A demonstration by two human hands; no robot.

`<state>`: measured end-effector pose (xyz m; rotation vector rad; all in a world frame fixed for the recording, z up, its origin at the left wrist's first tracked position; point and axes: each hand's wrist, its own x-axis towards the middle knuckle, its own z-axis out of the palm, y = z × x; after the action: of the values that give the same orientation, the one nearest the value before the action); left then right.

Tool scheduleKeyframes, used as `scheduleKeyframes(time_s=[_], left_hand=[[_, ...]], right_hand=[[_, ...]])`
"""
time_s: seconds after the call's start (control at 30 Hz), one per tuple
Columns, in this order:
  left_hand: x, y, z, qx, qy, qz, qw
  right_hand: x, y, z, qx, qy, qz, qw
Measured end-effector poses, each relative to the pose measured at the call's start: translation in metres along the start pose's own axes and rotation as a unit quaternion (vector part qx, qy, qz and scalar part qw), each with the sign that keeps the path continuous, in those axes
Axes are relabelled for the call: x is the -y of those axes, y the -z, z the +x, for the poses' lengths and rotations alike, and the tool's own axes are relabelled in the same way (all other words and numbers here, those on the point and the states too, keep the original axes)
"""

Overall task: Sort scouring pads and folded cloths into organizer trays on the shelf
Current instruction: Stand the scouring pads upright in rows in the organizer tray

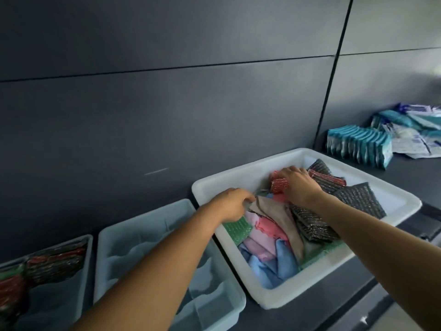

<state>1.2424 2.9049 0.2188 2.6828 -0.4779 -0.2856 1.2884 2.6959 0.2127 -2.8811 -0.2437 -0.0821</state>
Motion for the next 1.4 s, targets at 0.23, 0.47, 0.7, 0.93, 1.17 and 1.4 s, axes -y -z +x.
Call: scheduleKeyframes(time_s=[0.23, 0.47, 0.7, 0.93, 1.17, 1.4], left_hand=[[0.011, -0.011, 0.019, 0.086, 0.024, 0.187, 0.978], [0.021, 0.010, 0.004, -0.034, -0.005, 0.158, 0.987], [0.014, 0.035, -0.064, -0.247, -0.019, -0.015, 0.969], [0.055, 0.053, -0.158, -0.394, -0.006, -0.155, 0.906], [0.128, 0.060, -0.263, -0.447, 0.073, -0.197, 0.870], [0.187, 0.069, -0.338, -0.532, 0.179, -0.230, 0.795]], right_hand=[[-0.008, -0.007, 0.021, 0.012, 0.013, -0.189, 0.982], [0.011, 0.011, 0.007, -0.123, 0.026, -0.080, 0.989], [0.065, 0.027, -0.031, -0.218, 0.079, 0.129, 0.964], [0.146, 0.028, -0.056, -0.224, 0.135, 0.292, 0.920], [0.245, 0.012, -0.086, -0.133, 0.187, 0.386, 0.894], [0.351, -0.037, -0.108, -0.023, 0.255, 0.442, 0.860]])
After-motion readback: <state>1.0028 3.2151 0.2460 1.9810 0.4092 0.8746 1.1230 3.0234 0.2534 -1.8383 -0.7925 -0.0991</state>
